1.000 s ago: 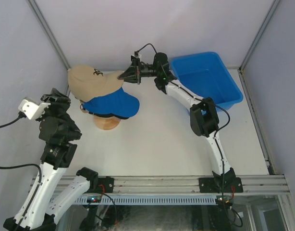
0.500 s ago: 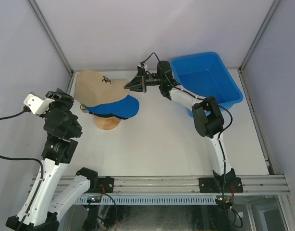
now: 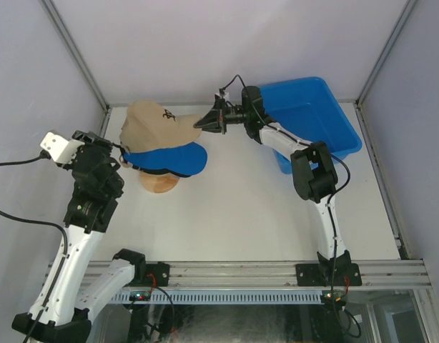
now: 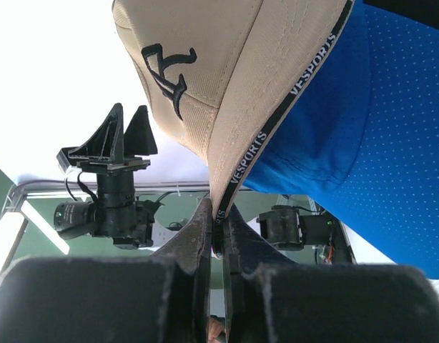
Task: Stack the hats
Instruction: Stack the hat on the hat.
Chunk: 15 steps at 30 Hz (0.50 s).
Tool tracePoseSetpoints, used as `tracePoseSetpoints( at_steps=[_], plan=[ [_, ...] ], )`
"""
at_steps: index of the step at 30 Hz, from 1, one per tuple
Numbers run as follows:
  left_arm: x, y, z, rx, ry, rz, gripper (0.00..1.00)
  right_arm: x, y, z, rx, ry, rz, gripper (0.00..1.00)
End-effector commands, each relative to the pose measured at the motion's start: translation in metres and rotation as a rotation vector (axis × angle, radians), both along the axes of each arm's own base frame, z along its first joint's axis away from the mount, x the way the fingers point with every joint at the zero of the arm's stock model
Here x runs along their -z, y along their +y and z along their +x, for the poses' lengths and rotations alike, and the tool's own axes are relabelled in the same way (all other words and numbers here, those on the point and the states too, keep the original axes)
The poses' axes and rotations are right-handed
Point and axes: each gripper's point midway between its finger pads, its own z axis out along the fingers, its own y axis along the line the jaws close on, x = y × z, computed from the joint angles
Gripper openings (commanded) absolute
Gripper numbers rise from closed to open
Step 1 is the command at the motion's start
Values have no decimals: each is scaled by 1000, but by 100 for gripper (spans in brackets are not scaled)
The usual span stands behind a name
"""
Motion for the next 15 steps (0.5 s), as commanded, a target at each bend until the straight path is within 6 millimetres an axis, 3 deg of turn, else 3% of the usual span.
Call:
tracePoseSetpoints(
  at_steps=[1, 15],
  plan=[
    [-16, 1, 0, 4, -42, -46, 54, -29, -5, -14, -22, -112, 36, 0],
    [15, 1, 14, -5, 77, -69, 55, 7, 4, -49, -94, -50, 60, 0]
  ],
)
